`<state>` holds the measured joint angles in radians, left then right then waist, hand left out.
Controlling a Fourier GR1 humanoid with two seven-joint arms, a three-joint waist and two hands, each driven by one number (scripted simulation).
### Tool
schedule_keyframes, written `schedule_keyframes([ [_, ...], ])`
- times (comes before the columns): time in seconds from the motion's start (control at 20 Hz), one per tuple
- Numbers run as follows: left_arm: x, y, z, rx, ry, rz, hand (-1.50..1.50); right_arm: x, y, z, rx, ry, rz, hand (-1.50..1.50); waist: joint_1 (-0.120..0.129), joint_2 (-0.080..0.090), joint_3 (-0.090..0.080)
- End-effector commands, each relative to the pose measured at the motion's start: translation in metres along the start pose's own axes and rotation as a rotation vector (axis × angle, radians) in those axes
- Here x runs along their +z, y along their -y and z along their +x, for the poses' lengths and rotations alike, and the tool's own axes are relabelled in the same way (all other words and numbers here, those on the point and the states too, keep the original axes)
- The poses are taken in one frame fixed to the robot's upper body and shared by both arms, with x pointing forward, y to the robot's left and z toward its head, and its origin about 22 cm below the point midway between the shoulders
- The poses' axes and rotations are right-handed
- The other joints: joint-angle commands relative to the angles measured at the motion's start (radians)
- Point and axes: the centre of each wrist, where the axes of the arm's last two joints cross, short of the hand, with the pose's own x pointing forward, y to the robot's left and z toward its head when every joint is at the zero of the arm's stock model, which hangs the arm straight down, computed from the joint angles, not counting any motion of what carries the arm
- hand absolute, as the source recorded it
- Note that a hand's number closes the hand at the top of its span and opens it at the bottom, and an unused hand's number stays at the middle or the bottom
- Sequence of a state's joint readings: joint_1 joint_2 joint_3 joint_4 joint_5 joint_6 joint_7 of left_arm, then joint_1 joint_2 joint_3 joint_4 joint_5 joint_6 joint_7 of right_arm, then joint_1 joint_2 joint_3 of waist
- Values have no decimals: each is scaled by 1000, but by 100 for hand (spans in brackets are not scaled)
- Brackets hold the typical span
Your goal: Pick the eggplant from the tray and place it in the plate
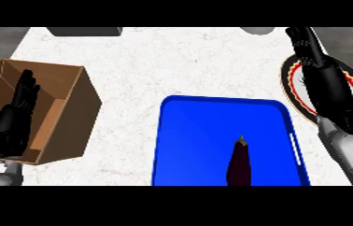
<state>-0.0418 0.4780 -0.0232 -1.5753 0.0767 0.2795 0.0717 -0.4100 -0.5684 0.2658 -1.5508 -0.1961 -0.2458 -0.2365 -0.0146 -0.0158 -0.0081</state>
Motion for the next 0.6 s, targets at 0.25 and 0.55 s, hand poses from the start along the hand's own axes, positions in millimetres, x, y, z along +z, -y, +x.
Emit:
schedule_keyframes([
  [0.25, 49, 62, -54, 246, -408, -192, 0, 20, 63, -13, -17, -370, -239, 150, -26, 19, 4],
  [0.55, 58, 78, -53, 328, -418, -255, 0, 84, 72, -41, 309, -519, -491, -150, -53, 9, 5],
])
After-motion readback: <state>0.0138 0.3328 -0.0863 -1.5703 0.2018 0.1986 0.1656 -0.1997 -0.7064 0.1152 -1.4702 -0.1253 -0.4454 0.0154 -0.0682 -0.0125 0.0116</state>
